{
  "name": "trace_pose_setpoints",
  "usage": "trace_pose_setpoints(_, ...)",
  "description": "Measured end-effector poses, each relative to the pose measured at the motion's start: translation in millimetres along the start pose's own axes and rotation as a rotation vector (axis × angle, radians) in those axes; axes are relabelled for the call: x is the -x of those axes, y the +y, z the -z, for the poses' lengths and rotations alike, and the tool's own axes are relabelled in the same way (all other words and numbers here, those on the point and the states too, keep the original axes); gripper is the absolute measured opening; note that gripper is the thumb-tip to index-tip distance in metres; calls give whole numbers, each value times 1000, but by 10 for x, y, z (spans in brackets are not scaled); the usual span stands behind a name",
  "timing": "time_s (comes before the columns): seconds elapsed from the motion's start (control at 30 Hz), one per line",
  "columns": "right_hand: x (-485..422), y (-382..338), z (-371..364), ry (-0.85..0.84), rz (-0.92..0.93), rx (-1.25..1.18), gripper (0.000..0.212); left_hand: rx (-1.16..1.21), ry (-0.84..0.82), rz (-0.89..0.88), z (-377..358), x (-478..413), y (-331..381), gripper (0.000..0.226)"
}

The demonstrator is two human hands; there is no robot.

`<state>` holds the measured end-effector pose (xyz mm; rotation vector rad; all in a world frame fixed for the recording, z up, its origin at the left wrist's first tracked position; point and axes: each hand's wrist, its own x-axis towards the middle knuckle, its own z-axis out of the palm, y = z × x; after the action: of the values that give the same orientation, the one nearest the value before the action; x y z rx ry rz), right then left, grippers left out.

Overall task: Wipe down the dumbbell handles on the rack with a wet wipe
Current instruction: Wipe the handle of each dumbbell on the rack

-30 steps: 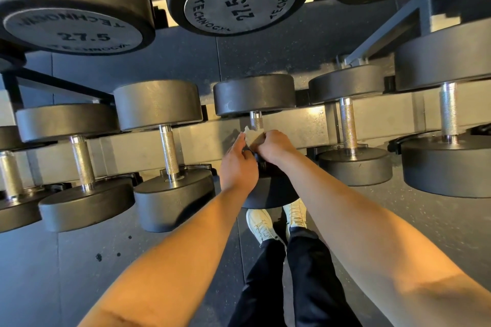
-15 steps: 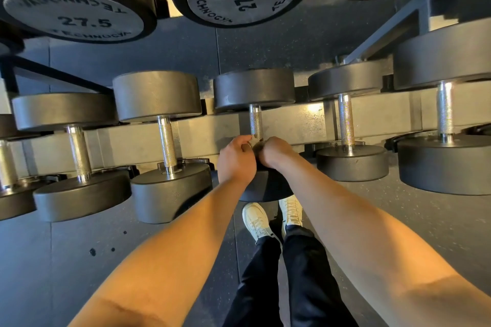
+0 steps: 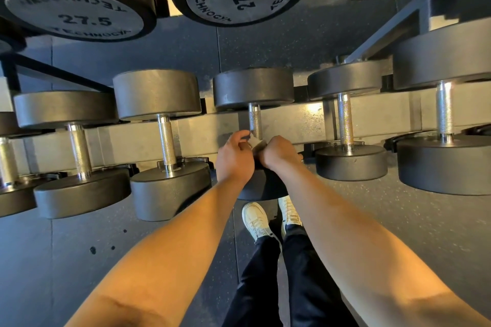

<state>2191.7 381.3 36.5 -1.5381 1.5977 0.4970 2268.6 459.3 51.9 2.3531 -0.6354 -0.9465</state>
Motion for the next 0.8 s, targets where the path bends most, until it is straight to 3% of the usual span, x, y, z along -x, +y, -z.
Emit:
trace_pose_setpoints(0.23, 72, 112, -9, 74, -8, -127, 27, 77, -1, 1, -11, 0, -32, 38)
trace_pose_setpoints(0.4, 153, 162, -59, 184, 147, -306, 16, 78, 2, -9, -4, 21, -33, 34)
trace_pose_setpoints(0.53, 239, 142, -39, 289, 208, -375, 10, 93, -32, -120, 31, 100, -23, 29)
trace_pose_setpoints(0.7, 253, 139, -60, 126, 412, -261, 10, 118, -145, -218, 71, 79, -55, 18)
trace_pose_setpoints(0.8, 240, 196, 11, 18, 485, -379, 30, 165, -63, -170, 113, 19, 7, 17)
